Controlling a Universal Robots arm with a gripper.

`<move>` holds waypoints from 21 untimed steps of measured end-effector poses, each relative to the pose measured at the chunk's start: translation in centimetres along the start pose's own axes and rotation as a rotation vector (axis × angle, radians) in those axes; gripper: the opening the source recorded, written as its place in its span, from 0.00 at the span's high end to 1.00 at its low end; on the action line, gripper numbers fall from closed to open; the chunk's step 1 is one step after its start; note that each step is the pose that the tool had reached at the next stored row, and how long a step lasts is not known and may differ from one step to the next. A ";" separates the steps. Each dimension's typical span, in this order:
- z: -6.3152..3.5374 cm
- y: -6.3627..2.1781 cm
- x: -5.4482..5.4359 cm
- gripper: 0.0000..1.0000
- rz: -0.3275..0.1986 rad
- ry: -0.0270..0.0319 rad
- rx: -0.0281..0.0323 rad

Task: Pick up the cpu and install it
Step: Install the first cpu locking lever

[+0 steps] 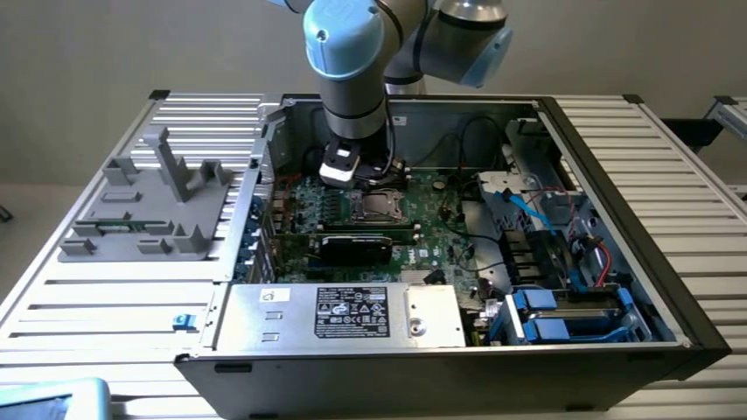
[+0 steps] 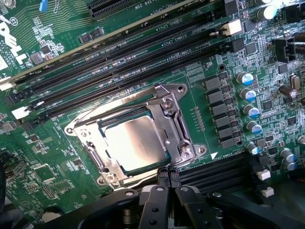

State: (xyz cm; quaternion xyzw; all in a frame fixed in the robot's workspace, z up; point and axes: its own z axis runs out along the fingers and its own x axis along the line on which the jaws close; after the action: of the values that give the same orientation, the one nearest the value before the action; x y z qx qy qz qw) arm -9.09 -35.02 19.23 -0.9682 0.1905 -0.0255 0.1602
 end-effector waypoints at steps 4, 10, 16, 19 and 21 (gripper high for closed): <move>-0.02 -0.03 0.0 0.88 0.002 0.0015 0.0004; -0.03 -0.08 0.0 0.88 0.005 0.0024 0.0002; -0.28 0.14 -0.8 0.88 0.005 0.0025 0.0003; -0.46 0.32 -1.3 0.88 0.006 0.0026 0.0001; -0.58 0.40 -1.6 0.88 0.006 0.0026 -0.0001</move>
State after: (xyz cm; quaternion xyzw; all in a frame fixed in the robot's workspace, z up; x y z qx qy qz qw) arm -10.76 -34.95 19.67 -0.9676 0.1935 -0.0263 0.1600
